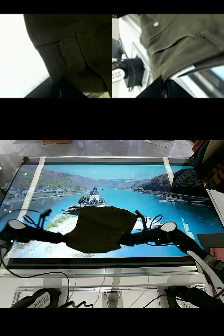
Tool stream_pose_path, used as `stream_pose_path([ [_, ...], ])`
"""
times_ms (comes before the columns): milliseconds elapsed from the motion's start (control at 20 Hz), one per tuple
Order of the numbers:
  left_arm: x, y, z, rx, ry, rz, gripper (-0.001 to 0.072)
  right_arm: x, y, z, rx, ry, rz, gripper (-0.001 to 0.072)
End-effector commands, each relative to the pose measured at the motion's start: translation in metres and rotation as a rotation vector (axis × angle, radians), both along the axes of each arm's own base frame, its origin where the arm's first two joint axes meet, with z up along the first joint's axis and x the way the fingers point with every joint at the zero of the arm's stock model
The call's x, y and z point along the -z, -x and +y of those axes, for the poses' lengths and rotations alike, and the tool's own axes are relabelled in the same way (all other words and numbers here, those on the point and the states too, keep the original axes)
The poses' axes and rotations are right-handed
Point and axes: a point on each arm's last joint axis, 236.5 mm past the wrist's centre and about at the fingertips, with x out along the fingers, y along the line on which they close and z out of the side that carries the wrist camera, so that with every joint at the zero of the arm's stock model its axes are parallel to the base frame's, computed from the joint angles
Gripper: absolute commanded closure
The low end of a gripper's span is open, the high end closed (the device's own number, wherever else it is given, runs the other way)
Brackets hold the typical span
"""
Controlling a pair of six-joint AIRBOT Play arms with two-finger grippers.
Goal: Fold the clothes and pants, and hang the long-sleeved shirts on hangers.
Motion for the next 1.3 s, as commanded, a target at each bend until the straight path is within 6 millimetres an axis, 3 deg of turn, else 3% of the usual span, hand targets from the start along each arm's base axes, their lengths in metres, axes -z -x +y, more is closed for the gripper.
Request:
stream_pose_path([
  [0, -0.15, -0.025, -0.015, -0.008, 0.02, -0.422, 0.0682, -0.097, -0.025, 0.005, -0.018, -0.047, -0.293, 0.0674],
  [100, -0.252, -0.023, -0.021, -0.066, 0.029, -0.733, 0.0682, -0.164, -0.029, 0.006, -0.015, -0.097, -0.457, 0.0674],
  [150, -0.303, -0.012, -0.025, -0.101, 0.041, -0.894, 0.0682, -0.194, -0.027, 0.006, -0.013, -0.12, -0.528, 0.0674],
  [300, -0.406, 0.04, -0.021, -0.214, 0.022, -1.258, 0.0682, -0.287, -0.006, 0.0, 0.023, -0.216, -0.681, 0.0674],
  [400, -0.445, 0.08, -0.018, -0.274, 0.026, -1.414, 0.0682, -0.335, 0.013, -0.007, 0.072, -0.307, -0.718, 0.0675],
  [450, -0.457, 0.096, -0.018, -0.296, 0.046, -1.457, 0.0683, -0.349, 0.02, -0.011, 0.097, -0.339, -0.723, 0.0675],
  [550, -0.461, 0.113, -0.023, -0.301, 0.074, -1.464, 0.0683, -0.358, 0.029, -0.017, 0.15, -0.37, -0.643, 0.0675],
  [650, -0.432, 0.103, -0.029, -0.237, 0.013, -1.37, 0.0683, -0.339, 0.021, -0.023, 0.209, -0.318, -0.554, 0.0675],
  [750, -0.375, 0.068, -0.023, -0.226, -0.007, -1.145, 0.0683, -0.299, -0.006, -0.035, 0.318, -0.203, -0.454, 0.0675],
  [850, -0.305, 0.028, -0.027, -0.221, 0.075, -0.887, 0.0683, -0.246, -0.043, -0.054, 0.45, -0.066, -0.371, 0.0674],
  [1000, -0.181, -0.026, -0.056, -0.181, 0.155, -0.545, 0.0683, -0.157, -0.093, -0.076, 0.633, 0.046, -0.245, 0.0674],
  [1100, -0.114, -0.066, -0.073, -0.222, 0.118, -0.451, 0.0683, -0.101, -0.125, -0.094, 0.731, 0.12, -0.248, 0.0674],
  [1200, -0.079, -0.096, -0.099, -0.32, 0.189, -0.355, 0.0683, -0.051, -0.151, -0.114, 0.826, 0.164, -0.192, 0.0675],
  [1250, -0.064, -0.099, -0.118, -0.311, 0.212, -0.307, 0.0683, -0.033, -0.159, -0.123, 0.85, 0.19, -0.16, 0.0675],
])
